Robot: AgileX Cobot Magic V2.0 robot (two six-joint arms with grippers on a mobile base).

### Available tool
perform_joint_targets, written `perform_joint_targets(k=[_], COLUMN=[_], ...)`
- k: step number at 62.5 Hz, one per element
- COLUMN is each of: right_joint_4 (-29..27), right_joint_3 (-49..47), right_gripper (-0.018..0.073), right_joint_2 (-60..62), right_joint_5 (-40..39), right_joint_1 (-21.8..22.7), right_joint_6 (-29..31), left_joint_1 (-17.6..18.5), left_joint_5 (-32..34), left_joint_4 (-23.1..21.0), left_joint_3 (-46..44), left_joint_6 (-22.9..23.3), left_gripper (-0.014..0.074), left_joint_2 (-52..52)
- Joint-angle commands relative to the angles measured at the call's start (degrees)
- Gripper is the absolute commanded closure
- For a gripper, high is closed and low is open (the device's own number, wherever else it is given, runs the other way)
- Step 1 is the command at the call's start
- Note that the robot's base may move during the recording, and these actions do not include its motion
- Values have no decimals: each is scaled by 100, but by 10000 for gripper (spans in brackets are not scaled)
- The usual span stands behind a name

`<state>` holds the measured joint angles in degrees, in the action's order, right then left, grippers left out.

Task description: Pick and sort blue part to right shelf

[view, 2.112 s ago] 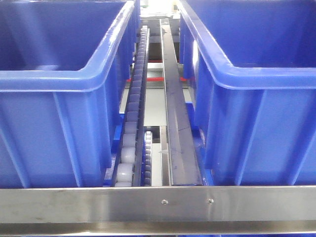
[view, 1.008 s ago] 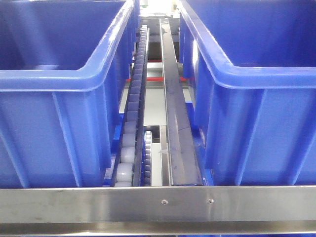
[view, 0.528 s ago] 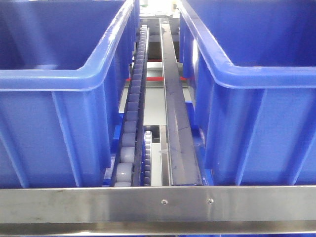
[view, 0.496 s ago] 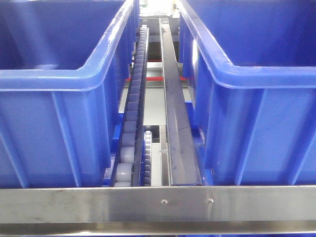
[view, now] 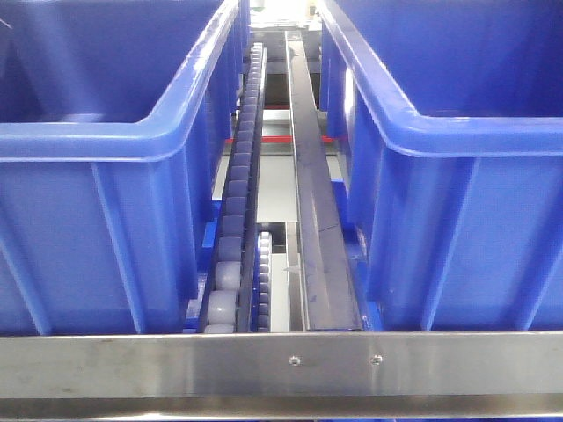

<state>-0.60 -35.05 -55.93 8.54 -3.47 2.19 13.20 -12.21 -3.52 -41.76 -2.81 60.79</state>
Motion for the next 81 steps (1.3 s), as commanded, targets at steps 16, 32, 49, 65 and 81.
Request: perform_joint_targets(k=[16, 32, 49, 65, 81], right_joint_4=[-15, -15, -15, -15, -692], right_joint_3=[-235, -235, -235, -235, -215], right_gripper=[90, -40, -10, 418, 531], right_joint_2=[8, 8, 132, 364, 379], right_joint_5=[-586, -584, -545, -574, -854], right_joint_1=[4, 4, 4, 4, 24], right_joint_6=[12, 12, 12, 12, -126], left_joint_1=[38, 38, 27, 27, -240], left_joint_5=[586, 499, 498, 627, 722], left_joint_4=[-55, -33, -23, 7, 33], left_joint_3=[-234, -234, -234, -234, -234], left_joint_6=[0, 0, 0, 0, 11], left_gripper=[64, -24, 193, 460, 461], left_joint_2=[-37, -37, -211, -460, -617])
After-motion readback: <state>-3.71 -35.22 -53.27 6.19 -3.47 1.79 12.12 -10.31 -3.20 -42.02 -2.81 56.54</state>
